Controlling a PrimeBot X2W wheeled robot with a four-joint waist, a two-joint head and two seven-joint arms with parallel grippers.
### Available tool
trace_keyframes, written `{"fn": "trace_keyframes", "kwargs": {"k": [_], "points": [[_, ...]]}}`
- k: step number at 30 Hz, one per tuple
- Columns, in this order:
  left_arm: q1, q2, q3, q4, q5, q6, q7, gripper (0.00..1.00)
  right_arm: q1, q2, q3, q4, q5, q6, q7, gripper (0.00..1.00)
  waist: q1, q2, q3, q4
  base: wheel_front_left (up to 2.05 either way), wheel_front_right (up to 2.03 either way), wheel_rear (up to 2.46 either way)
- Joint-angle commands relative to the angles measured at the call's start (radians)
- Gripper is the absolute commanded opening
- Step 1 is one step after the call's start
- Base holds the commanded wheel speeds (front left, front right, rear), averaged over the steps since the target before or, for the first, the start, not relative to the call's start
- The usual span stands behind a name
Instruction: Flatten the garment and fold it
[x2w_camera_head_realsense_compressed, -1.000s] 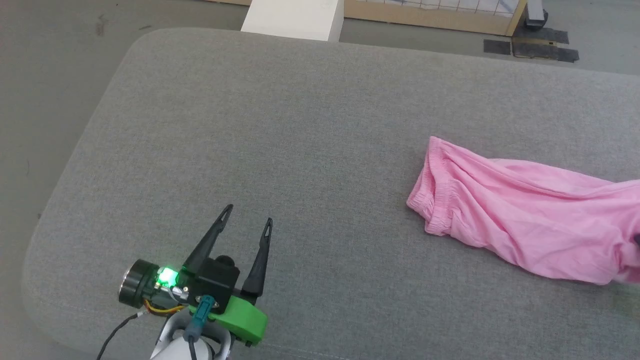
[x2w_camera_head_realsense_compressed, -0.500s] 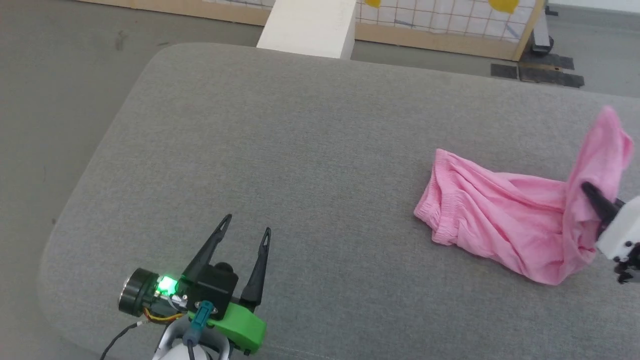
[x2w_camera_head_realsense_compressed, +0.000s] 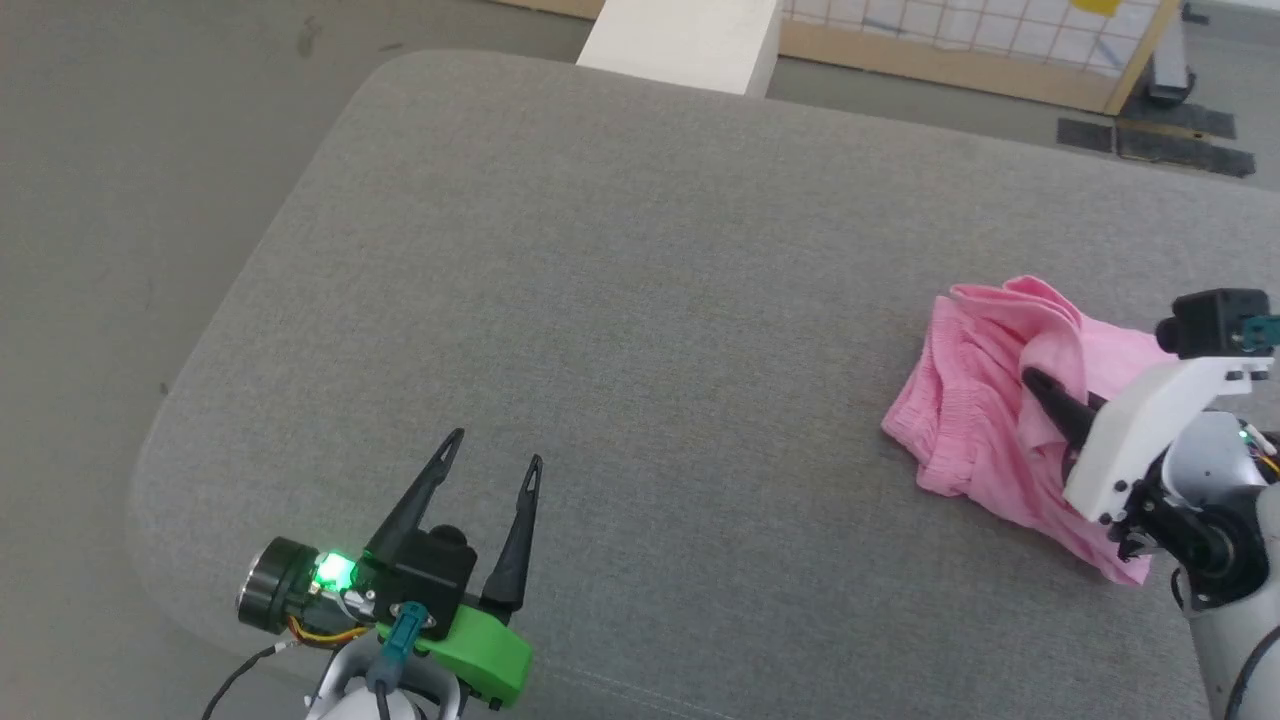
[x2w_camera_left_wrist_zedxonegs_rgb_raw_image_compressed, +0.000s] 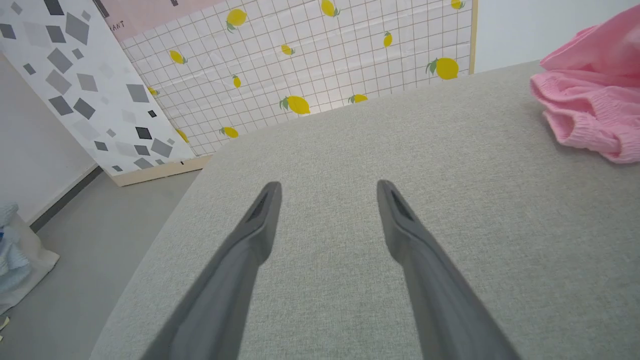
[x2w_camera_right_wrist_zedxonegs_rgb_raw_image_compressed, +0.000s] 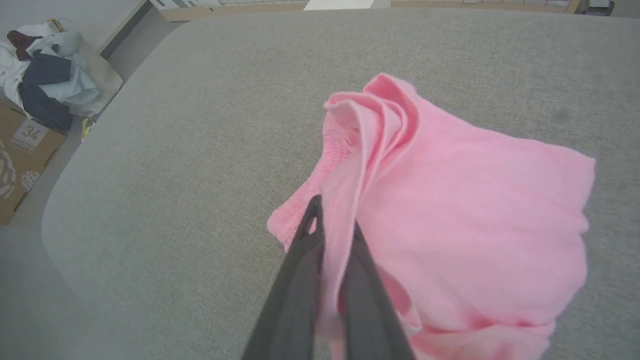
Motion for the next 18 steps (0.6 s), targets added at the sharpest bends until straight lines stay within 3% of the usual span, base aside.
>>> {"fn": "trace_keyframes", "kwargs": {"k": [1, 13, 14, 15, 18], "points": [[-0.006, -0.006, 0.000, 0.003, -0.002, 0.007, -0.007, 1.00, -0.017, 0.003, 0.010, 0.008, -0.007, 0.003, 0.001, 0.00, 0.0000, 0.0000, 0.015, 0.017, 0.00, 0.00, 0.00], [-0.026, -0.027, -0.004, 0.022, -0.001, 0.007, -0.021, 1.00, -0.062, -0.079, 0.265, 0.112, -0.041, 0.003, -0.031, 0.00, 0.0000, 0.0000, 0.047, 0.044, 0.00, 0.00, 0.00], [-0.027, -0.029, -0.006, 0.025, -0.002, 0.006, -0.022, 1.00, -0.064, -0.082, 0.276, 0.131, -0.034, 0.003, -0.031, 0.34, 0.0000, 0.0000, 0.046, 0.043, 0.00, 0.00, 0.00], [-0.029, -0.031, -0.007, 0.028, -0.002, 0.005, -0.022, 1.00, -0.068, -0.084, 0.284, 0.141, -0.030, 0.003, -0.034, 1.00, 0.0000, 0.0000, 0.045, 0.042, 0.00, 0.00, 0.00], [-0.034, -0.037, -0.006, 0.038, -0.008, 0.003, -0.024, 1.00, -0.082, -0.092, 0.321, 0.158, -0.024, 0.003, -0.062, 1.00, 0.0000, 0.0000, 0.034, 0.033, 0.00, 0.00, 0.00]]}}
